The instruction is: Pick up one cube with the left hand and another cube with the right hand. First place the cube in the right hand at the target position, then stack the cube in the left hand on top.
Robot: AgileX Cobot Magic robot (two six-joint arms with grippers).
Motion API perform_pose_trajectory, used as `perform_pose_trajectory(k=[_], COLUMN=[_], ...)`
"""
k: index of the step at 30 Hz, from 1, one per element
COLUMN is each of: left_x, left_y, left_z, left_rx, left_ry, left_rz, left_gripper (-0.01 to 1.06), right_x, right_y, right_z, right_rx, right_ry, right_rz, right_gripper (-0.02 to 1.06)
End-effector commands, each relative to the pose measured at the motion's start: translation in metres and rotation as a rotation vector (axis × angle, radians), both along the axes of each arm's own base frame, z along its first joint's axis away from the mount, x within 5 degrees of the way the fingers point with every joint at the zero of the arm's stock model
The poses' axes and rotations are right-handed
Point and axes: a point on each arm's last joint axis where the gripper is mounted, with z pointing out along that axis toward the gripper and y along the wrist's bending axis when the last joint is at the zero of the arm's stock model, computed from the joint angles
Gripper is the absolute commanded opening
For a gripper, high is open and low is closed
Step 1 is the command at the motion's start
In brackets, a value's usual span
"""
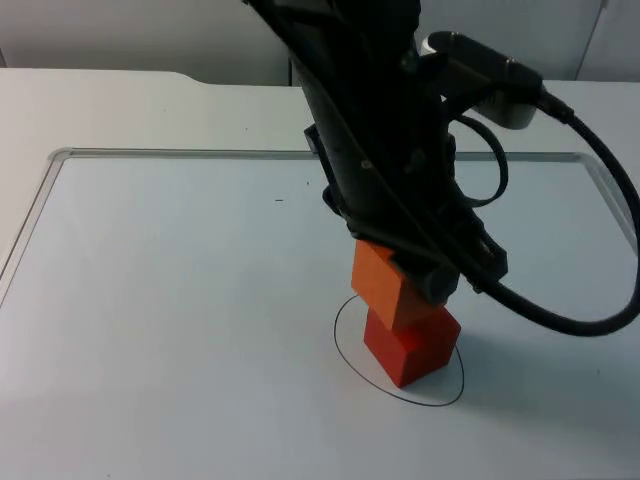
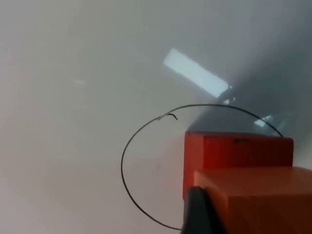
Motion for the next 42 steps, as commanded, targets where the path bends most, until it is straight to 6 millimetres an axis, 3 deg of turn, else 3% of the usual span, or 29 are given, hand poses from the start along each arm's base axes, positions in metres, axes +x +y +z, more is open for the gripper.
perform_pose_trajectory(k=[1,24,42], left_x=[0.0,-0.003,-0.001], left_y=[-0.005,-0.011,-0.013], left_z=[0.005,-0.003,-0.025], left_rx=[-0.036,-0.065,-0.035], left_ry=[-0.009,0.006,0.034], left_rz=[0.011,0.031,0.035], left_gripper=[0.02,0.02,0.02], right_x=[0.0,0.001,0.001], right_y=[0.0,0.0,0.0], right_z=[-0.001,-0.001,-0.001], right_rx=[-0.006,-0.017,-0.025], right_ry=[-0.012,-0.02,-0.027], right_rz=[0.004,-0.001,-0.005], right_gripper=[0.82,0.82,0.82])
